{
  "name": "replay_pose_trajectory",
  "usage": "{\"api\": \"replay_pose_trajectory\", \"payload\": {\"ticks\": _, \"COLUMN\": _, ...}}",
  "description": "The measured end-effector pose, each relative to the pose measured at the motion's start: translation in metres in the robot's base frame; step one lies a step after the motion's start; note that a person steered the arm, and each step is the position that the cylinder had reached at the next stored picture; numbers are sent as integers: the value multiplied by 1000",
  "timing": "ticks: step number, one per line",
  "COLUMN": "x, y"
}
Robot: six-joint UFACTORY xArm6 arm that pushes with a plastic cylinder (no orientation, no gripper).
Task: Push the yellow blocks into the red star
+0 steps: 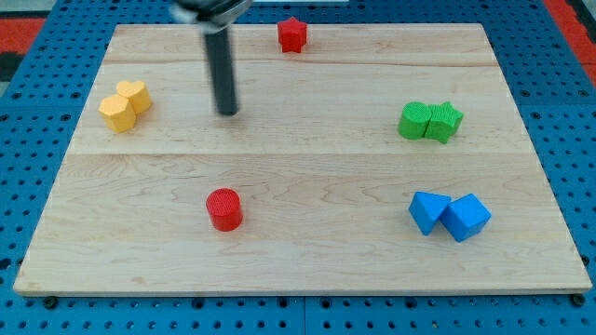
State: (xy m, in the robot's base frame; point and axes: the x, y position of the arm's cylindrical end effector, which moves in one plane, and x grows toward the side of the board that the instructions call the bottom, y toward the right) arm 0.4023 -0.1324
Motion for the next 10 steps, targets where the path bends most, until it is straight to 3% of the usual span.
{"api": "replay_pose_trajectory", "payload": {"ticks": 1, "x": 54, "y": -105}}
{"api": "replay_pose_trajectory", "payload": {"ticks": 2, "x": 42, "y": -124}}
{"api": "replay_pose_trajectory", "payload": {"ticks": 4, "x": -44, "y": -120}}
{"api": "replay_pose_trajectory", "payload": {"ticks": 8, "x": -139, "y": -27}}
{"api": "replay_pose_trajectory", "payload": {"ticks": 10, "x": -143, "y": 40}}
